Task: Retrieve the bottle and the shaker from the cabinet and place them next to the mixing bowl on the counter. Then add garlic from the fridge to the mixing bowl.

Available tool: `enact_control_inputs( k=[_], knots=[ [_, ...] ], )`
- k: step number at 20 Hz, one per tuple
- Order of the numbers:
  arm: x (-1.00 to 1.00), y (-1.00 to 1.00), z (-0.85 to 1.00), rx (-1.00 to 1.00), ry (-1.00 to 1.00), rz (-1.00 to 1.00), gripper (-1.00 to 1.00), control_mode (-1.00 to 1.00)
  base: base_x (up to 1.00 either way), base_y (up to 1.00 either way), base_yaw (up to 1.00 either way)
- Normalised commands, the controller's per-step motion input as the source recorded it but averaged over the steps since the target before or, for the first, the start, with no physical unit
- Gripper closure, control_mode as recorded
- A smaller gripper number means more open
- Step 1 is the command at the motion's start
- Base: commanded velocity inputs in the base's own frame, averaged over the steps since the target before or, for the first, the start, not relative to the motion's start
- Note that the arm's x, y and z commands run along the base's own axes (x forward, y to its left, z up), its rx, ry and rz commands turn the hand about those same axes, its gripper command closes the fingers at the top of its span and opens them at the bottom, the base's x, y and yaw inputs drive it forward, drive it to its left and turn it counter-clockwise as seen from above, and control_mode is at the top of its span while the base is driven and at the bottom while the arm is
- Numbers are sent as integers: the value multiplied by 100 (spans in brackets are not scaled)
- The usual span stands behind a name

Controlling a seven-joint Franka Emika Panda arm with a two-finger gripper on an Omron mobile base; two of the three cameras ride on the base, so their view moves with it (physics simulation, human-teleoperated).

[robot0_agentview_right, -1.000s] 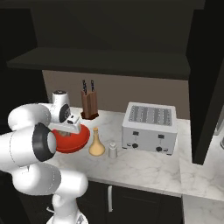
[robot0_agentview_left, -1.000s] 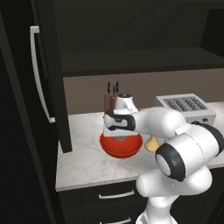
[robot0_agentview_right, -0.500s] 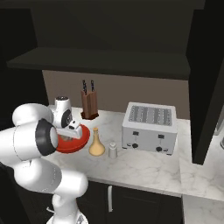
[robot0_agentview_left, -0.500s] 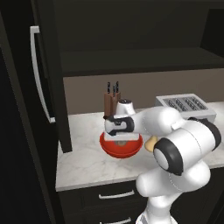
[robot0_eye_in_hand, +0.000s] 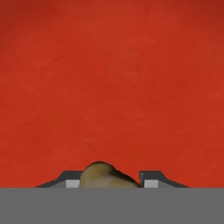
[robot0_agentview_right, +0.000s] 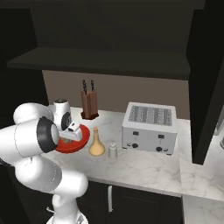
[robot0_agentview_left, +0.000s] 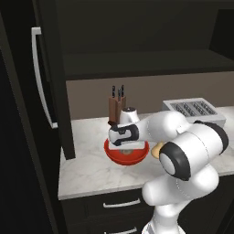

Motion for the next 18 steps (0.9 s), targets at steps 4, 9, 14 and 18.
enact_control_inputs(
  k=[4, 9, 14, 18],
  knots=[
    [0, 0, 3, 0, 0, 0, -100, -100, 0, 0, 0],
    [0, 0, 3, 0, 0, 0, -100, -100, 0, 0, 0],
    [0, 0, 35, 0, 0, 0, -100, -100, 0, 0, 0],
    [0, -5, 56, 0, -1, 0, -100, -100, 0, 0, 0]
  ],
)
